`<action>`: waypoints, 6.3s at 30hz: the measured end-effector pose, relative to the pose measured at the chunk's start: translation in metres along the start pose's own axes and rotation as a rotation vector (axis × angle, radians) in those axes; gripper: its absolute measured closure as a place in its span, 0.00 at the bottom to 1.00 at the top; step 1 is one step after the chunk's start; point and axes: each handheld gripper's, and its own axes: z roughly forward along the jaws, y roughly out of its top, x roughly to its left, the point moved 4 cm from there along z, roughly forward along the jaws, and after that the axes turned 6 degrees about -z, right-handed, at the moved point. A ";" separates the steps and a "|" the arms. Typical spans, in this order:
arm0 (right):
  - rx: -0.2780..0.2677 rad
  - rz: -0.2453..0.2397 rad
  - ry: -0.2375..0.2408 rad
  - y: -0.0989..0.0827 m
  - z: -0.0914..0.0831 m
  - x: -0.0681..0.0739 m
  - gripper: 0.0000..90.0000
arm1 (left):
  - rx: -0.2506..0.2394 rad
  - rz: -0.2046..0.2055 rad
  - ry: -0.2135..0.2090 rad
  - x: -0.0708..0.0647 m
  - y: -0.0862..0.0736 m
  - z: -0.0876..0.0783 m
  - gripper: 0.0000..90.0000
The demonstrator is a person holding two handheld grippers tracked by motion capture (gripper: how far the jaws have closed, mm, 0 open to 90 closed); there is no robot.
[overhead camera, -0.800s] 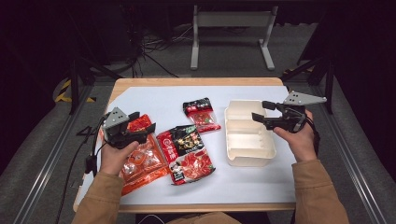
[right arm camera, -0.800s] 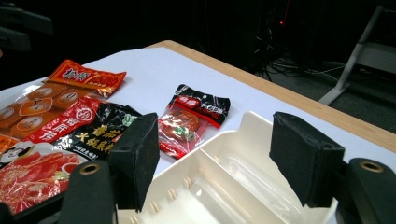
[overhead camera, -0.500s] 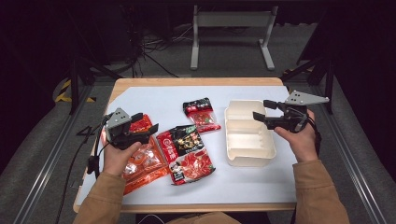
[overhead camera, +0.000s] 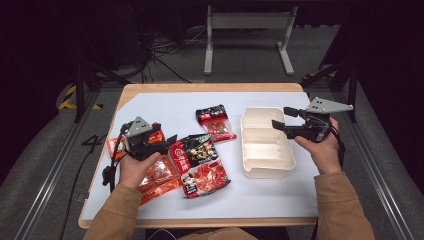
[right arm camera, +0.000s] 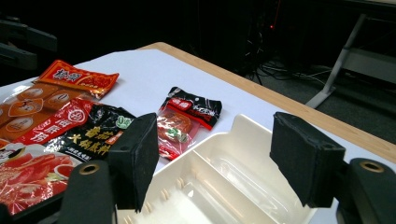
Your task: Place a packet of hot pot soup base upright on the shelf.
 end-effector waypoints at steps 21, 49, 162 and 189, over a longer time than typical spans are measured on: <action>0.033 -0.029 -0.004 -0.004 0.008 0.007 0.36 | 0.256 -0.057 -0.023 0.001 -0.034 0.052 0.33; 0.037 -0.029 0.042 -0.004 0.014 0.013 0.36 | 0.351 -0.158 -0.036 0.011 -0.047 0.062 0.74; 0.077 -0.113 0.487 0.037 0.044 0.123 0.85 | -0.130 0.160 -0.262 -0.111 0.030 -0.046 0.94; 0.046 -0.196 0.424 0.094 0.024 0.100 0.87 | -0.079 0.118 -0.250 -0.090 0.031 -0.046 0.37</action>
